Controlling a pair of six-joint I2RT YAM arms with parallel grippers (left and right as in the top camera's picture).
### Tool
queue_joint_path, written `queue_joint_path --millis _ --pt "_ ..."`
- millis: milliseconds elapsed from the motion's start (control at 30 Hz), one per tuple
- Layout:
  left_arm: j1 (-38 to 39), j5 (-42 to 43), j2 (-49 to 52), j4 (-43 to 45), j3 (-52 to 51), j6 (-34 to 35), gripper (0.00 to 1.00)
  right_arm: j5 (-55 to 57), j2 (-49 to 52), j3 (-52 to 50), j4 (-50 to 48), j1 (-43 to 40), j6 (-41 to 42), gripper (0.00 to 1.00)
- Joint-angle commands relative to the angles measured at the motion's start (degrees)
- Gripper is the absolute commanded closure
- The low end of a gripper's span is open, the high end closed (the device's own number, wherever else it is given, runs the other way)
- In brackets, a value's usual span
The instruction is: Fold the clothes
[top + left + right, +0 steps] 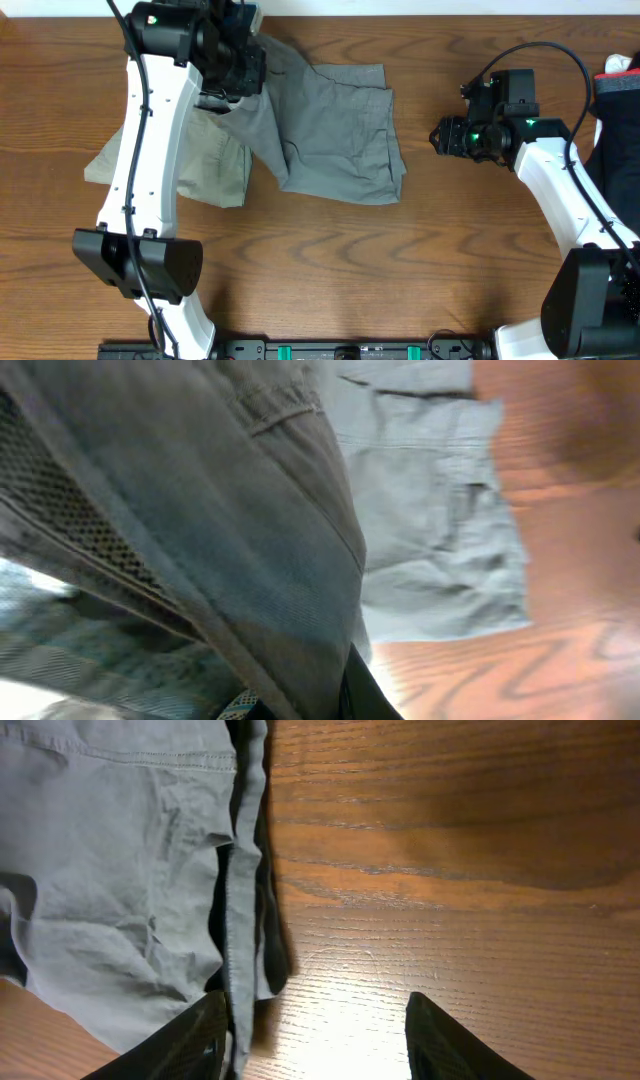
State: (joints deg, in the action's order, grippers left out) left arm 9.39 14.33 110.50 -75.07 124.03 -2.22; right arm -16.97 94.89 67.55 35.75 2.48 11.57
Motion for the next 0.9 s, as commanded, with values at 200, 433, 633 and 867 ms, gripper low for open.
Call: queue_joint_path --millis 200,433,633,867 --pt "-3.28 -16.52 1.01 -0.07 -1.88 2.54 0.94 -0.46 -0.83 0.31 -0.2 -0.7 0.83 0.45" --pt "-9.51 -16.31 3.76 0.98 -7.5 6.25 0.94 -0.44 -0.83 0.31 -0.42 -0.7 0.83 0.44" --pt "-13.27 -13.64 7.82 3.17 -10.08 7.26 0.93 -0.42 -0.83 0.31 -0.87 -0.72 0.81 0.44" --pt "-13.27 -12.81 8.04 4.26 -10.05 7.23 0.93 -3.54 0.61 0.24 -2.99 -0.85 0.72 0.72"
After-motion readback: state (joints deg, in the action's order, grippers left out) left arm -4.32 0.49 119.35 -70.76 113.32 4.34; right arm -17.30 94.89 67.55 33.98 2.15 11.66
